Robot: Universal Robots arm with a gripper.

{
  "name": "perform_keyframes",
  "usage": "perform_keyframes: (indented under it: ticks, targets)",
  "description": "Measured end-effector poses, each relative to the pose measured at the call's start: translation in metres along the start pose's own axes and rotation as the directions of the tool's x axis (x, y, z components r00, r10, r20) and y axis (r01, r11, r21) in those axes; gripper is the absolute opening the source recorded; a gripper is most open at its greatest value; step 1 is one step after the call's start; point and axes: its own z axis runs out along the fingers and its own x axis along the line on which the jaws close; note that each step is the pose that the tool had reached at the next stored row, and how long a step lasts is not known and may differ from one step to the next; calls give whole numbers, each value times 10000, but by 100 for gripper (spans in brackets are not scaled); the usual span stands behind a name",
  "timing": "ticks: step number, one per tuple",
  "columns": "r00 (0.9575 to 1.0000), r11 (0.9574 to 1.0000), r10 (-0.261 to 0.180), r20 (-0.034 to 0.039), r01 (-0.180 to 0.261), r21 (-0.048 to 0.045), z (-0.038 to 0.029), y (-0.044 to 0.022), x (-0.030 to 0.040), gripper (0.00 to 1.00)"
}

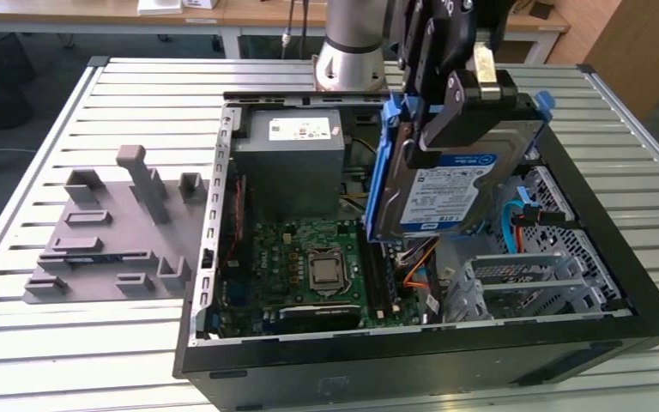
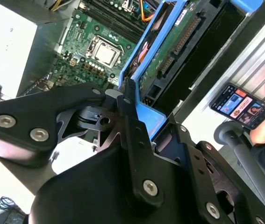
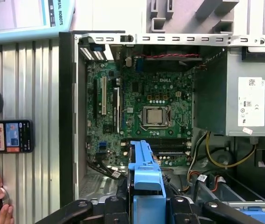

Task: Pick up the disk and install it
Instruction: 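Insert the disk into the insertion slot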

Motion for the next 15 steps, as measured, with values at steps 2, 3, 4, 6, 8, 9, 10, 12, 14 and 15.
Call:
perform_keyframes:
  ticks: [2,3,4,6,8,9,10,12,14,15]
  targets:
    - [10000,10000,7,-2,-7,0,2,-23,11,36]
    - [10000,10000,10,-1,-10,0,4,-39,15,36]
    - [10000,10000,12,0,-12,1,7,-56,19,36]
    - [10000,10000,17,-2,-17,1,10,-92,25,36]
    - [10000,10000,25,-3,-25,0,16,-122,34,36]
    - [10000,10000,28,-6,-28,-1,18,-132,42,36]
    - [10000,10000,31,-4,-31,0,22,-140,52,36]
    - [10000,10000,36,-2,-36,0,29,-147,79,36]
    - [10000,10000,39,-2,-39,1,33,-153,110,36]
    - [10000,10000,40,-2,-40,1,34,-158,122,36]
